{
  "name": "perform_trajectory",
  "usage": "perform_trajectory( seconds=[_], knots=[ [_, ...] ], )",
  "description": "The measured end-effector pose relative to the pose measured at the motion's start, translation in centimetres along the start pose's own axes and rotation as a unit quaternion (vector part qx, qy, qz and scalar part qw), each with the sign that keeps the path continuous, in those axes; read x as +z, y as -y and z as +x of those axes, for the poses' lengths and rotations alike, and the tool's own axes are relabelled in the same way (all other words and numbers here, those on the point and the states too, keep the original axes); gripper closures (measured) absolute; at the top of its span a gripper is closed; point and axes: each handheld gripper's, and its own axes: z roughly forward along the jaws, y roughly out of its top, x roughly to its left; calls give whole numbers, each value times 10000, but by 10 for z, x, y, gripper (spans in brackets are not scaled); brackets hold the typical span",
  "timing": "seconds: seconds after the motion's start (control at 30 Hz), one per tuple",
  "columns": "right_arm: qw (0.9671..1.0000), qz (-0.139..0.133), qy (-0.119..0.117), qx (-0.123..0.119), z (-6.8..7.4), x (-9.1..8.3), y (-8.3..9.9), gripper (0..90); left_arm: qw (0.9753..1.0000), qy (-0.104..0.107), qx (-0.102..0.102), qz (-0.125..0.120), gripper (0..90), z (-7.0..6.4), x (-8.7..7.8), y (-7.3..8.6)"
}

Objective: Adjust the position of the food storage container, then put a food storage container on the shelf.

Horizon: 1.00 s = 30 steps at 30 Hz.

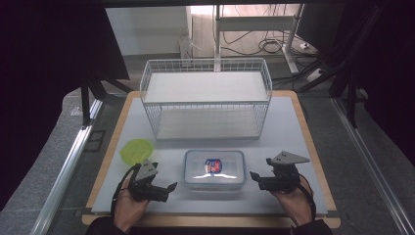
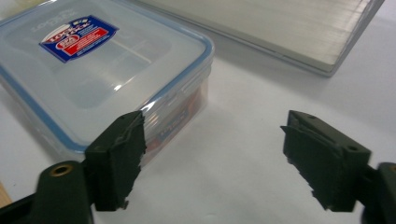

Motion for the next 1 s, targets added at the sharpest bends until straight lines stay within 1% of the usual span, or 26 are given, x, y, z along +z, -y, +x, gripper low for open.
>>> perform_trajectory(
  seconds=[0.1,0.17,0.2,0.23,0.3,0.37,0.43,0.5,0.53,0.57,0.7,0.73,0.77,0.8,0.83,0.87,0.9,0.93,0.97,1.0],
  knots=[
    [10000,5,-13,8,0,0,1,136,10000,32,0,-85,11,1,0,-1],
    [10000,17,-41,-1,-1,1,1,109,9999,-2,-18,-106,4,1,0,-1],
    [10000,40,-49,-21,-1,1,1,90,9999,-100,-72,-116,0,1,-1,-3],
    [10000,49,-46,-47,0,2,1,85,9998,-75,-109,-142,0,2,-1,-3],
    [9999,63,-51,-69,0,2,1,69,9998,10,-186,-124,4,3,-2,-5],
    [9999,40,-62,-87,0,2,0,62,9997,42,-194,-110,15,4,-2,-6],
    [9999,46,-43,-115,1,2,-2,60,9998,155,-130,-57,18,2,-1,-10],
    [9999,11,-80,-73,1,1,-3,60,9998,192,-55,-63,18,1,0,-14],
    [9999,28,-109,-53,2,2,-4,59,9998,192,-55,-63,18,1,0,-14],
    [9999,11,-119,-71,2,2,-5,59,9997,246,4,-85,17,0,2,-19],
    [9998,10,-163,-96,5,4,-8,60,9994,352,34,-44,17,0,6,-28],
    [9997,14,-190,-121,7,6,-9,52,9993,367,-7,-6,16,2,10,-34],
    [9997,58,-209,-116,8,7,-10,41,9993,367,-7,-6,16,2,10,-34],
    [9996,99,-227,-118,9,9,-11,22,9984,548,-138,-41,16,5,14,-38],
    [9996,99,-227,-118,9,9,-11,22,9984,548,-138,-41,15,5,14,-38],
    [9994,145,-284,-99,10,12,-12,18,9976,658,-198,-77,14,7,16,-39],
    [9994,145,-284,-99,10,12,-12,18,9970,730,-245,-86,14,8,18,-40],
    [9992,179,-356,-53,11,14,-13,10,9965,800,-254,-30,14,8,23,-44],
    [9992,179,-356,-53,11,14,-13,10,9965,800,-254,-30,13,8,23,-44],
    [9987,249,-438,9,11,18,-15,8,9964,809,-266,13,13,8,26,-46]
  ],
)
